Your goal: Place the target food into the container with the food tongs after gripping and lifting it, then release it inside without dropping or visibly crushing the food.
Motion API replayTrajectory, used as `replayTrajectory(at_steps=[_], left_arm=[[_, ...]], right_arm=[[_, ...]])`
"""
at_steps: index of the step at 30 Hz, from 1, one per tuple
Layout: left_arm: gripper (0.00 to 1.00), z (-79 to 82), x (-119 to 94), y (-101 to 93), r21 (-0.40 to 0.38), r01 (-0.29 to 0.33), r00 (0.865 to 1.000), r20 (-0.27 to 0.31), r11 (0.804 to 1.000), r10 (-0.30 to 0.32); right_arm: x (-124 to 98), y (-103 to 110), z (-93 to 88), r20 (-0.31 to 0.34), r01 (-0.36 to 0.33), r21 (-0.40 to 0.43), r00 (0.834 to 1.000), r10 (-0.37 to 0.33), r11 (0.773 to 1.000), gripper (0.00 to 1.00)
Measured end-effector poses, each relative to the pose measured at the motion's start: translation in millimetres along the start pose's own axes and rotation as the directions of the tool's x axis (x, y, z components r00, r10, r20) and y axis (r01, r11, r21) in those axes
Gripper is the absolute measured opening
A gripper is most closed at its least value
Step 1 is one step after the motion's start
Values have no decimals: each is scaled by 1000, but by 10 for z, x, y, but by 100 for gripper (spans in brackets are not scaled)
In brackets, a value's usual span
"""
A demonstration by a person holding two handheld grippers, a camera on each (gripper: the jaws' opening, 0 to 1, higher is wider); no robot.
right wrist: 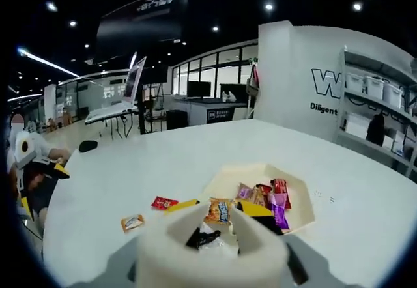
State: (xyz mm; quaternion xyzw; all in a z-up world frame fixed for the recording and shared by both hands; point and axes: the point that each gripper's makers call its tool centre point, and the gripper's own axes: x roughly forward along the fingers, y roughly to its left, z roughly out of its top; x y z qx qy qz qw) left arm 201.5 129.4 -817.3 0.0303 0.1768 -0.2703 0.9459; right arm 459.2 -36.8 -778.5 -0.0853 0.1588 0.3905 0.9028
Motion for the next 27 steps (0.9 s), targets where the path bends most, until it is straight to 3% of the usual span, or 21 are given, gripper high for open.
replayTrajectory(at_steps=[5, 9, 12, 15, 27], left_arm=[[96, -9, 56, 27, -5, 1, 1000, -6, 1000, -1], [96, -42, 113, 30, -5, 4, 1000, -18, 1000, -4], [96, -74, 133, 42, -16, 4, 1000, -24, 1000, -5], [96, -99, 142, 59, -15, 2, 999, -32, 1000, -2], [96, -67, 172, 12, -10, 18, 1000, -23, 1000, -18]], right_arm=[[104, -143, -65, -21, 15, 12, 1000, -14, 1000, 15], [162, -160, -260, -74, 29, 6, 997, -29, 1000, 15], [141, -61, -311, -73, 14, 15, 997, -13, 1000, 15], [101, 9, -304, -74, -1, -18, 997, -1, 1000, 15], [-79, 130, -286, -45, -56, -10, 997, 56, 998, 16]])
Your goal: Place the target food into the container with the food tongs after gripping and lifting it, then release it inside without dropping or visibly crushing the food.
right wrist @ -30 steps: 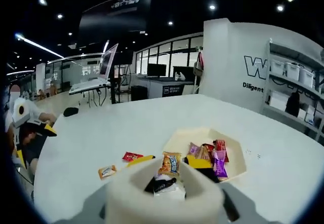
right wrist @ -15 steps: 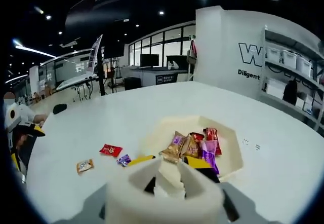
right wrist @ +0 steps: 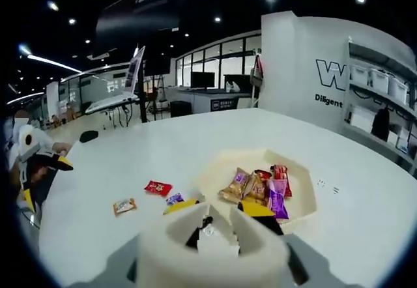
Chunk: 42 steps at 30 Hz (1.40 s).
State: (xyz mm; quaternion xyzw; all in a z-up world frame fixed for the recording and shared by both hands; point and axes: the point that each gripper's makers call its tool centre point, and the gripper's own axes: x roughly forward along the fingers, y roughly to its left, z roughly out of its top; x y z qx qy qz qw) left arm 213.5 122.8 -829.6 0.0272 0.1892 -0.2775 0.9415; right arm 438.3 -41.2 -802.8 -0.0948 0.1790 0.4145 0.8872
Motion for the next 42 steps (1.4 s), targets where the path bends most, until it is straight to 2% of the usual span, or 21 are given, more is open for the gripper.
replayTrajectory(at_steps=[14, 24, 33, 42], left_arm=[[96, 1, -38, -67, 6, 7, 1000, 7, 1000, -7], [96, 18, -36, -166, 15, 21, 1000, 10, 1000, -21], [96, 5, -39, -242, 20, 31, 1000, 7, 999, -31], [96, -20, -42, -269, 21, 33, 999, 3, 999, -33]], right_arm=[[-315, 239, -75, 31, -52, -4, 998, 52, 999, 16], [-541, 426, -310, 28, -99, 2, 995, 99, 995, 17], [-617, 499, -461, 28, -134, 31, 991, 133, 990, 17], [-632, 632, -569, 26, -161, 18, 987, 161, 987, 18]])
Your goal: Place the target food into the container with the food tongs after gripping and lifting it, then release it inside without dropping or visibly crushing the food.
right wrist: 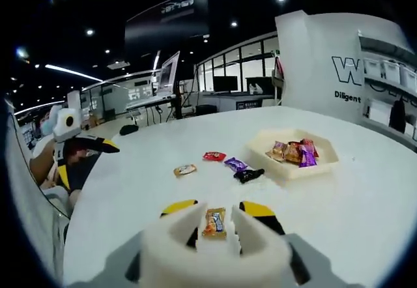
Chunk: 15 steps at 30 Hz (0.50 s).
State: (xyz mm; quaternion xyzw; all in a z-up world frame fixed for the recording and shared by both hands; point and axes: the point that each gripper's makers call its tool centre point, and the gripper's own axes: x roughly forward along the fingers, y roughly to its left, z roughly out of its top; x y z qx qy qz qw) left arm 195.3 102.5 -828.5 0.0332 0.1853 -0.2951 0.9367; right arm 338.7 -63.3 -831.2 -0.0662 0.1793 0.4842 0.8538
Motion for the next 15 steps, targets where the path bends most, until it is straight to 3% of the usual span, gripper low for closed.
replayTrajectory(at_steps=[15], left_arm=[[96, -22, -24, -4, -2, -3, 1000, -4, 1000, 3]], right_arm=[[58, 61, -120, -21, -10, -42, 1000, 10, 999, 19]])
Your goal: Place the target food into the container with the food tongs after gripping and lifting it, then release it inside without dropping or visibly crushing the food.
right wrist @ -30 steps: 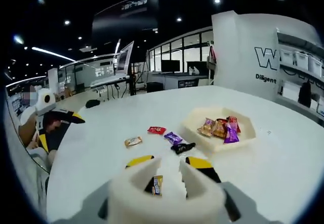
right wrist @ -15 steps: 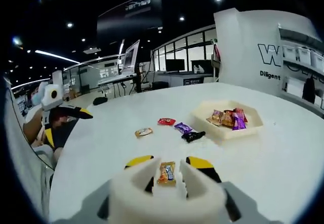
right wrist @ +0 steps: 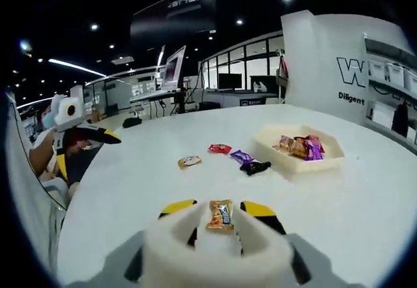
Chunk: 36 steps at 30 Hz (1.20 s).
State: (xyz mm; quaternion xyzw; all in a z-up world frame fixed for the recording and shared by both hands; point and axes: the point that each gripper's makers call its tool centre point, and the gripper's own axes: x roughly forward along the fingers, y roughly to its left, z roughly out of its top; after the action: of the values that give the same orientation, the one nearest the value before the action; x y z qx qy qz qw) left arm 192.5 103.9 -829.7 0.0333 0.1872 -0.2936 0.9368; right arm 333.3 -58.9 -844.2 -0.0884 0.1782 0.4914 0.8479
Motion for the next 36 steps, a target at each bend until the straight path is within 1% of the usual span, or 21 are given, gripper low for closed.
replayTrajectory(at_steps=[6, 8, 15, 18, 24, 25, 27, 28, 32, 34, 35, 36], left_arm=[[96, -2, -11, -1, 2, -3, 1000, -1, 1000, 3], [96, -2, -14, -1, 2, -4, 1000, -2, 1000, 4], [95, 10, -23, 7, 4, -6, 1000, -1, 1000, 6], [95, 21, -20, -3, 7, -4, 1000, 0, 1000, 4], [95, 47, -7, -16, 13, 0, 1000, 1, 1000, 0], [95, 52, -7, -18, 15, 0, 1000, 3, 1000, 0], [95, 43, -8, -15, 14, -1, 1000, 1, 1000, 1], [95, 33, -8, -7, 13, -3, 1000, -1, 1000, 3], [95, 10, -8, 1, 9, -5, 1000, -4, 1000, 5], [95, 6, -7, -3, 8, -4, 1000, -4, 1000, 4], [95, 7, -7, -3, 9, -4, 1000, -5, 1000, 4], [95, 8, -8, -3, 10, -4, 1000, -5, 1000, 4]], right_arm=[[42, -11, -23, -1, -7, -11, 1000, 7, 1000, 20], [44, -26, -42, -8, 0, -25, 1000, 0, 1000, 20], [40, -26, -58, -9, -2, -22, 1000, 2, 1000, 19], [39, -33, -80, -28, 1, -57, 1000, -2, 998, 19], [36, -95, -109, -49, 24, -67, 998, -27, 997, 14], [33, -87, -118, -50, 20, -50, 999, -23, 999, 13], [34, -95, -126, -50, 25, -57, 998, -28, 998, 12], [35, -101, -125, -49, 27, -95, 998, -32, 995, 12], [40, -120, -113, -44, 32, -51, 998, -35, 998, 11], [36, -172, -106, -35, 50, -48, 998, -51, 998, 11], [34, -120, -117, -35, 9, -28, 999, -10, 1000, 11], [29, -111, -110, -30, 9, -13, 999, -10, 1000, 11]])
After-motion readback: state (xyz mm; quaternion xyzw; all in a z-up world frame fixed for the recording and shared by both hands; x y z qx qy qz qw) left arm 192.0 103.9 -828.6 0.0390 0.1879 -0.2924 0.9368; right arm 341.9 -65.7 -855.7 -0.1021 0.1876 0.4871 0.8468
